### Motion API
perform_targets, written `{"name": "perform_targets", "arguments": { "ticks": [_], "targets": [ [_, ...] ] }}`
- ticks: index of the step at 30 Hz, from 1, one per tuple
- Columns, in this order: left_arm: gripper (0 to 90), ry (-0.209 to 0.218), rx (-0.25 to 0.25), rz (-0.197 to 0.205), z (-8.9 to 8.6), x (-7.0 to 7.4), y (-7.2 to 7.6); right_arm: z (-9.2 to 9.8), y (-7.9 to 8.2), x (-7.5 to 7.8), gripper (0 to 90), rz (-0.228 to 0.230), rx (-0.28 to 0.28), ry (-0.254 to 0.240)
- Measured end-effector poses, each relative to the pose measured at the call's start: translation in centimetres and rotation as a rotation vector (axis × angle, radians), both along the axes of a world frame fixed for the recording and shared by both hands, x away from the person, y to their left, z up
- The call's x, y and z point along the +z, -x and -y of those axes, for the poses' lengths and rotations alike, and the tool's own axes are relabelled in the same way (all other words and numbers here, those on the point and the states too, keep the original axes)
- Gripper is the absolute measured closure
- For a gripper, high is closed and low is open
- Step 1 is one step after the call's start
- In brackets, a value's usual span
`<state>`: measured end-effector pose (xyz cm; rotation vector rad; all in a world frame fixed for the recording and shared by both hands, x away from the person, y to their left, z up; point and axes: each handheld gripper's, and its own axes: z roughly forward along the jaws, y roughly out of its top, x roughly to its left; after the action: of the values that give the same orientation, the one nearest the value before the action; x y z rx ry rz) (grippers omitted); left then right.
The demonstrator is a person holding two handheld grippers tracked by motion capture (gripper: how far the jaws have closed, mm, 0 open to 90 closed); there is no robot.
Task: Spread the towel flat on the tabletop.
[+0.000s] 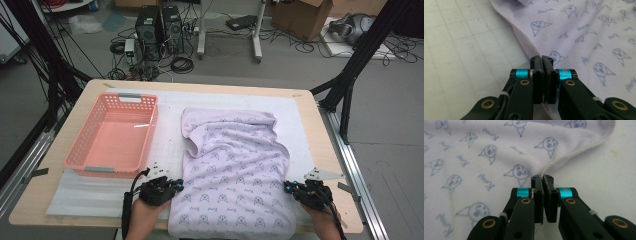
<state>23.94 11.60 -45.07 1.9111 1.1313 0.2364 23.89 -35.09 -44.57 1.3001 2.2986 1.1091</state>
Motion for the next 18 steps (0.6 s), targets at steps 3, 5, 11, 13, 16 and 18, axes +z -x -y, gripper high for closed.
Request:
{"name": "perform_targets", "arguments": {
  "ticks": [3,5,11,13,16,18],
  "targets": [
    [87.3,0.012,-0.008,-0.009,-1.0,0.0,1.0,0.0,0.7,0.3,87.8,-0.005,0.025,0.008],
    [87.3,0.033,-0.008,-0.012,-1.7,0.1,1.7,0.1,1.3,0.5,87.8,0.002,0.040,-0.006],
    [87.3,0.061,-0.034,-0.011,-2.9,0.8,3.5,0.4,3.7,1.8,88.0,0.006,0.078,-0.029],
    [87.3,0.066,-0.047,-0.018,-3.0,0.9,4.1,0.6,4.7,2.2,88.0,0.008,0.089,-0.036],
    [86.9,0.080,-0.059,-0.020,-3.2,0.9,4.6,1.1,5.8,2.6,87.9,0.000,0.100,-0.061],
    [79.3,0.075,-0.047,-0.007,-3.0,0.6,4.5,1.1,5.9,2.3,84.9,-0.010,0.102,-0.049]
  ]
}}
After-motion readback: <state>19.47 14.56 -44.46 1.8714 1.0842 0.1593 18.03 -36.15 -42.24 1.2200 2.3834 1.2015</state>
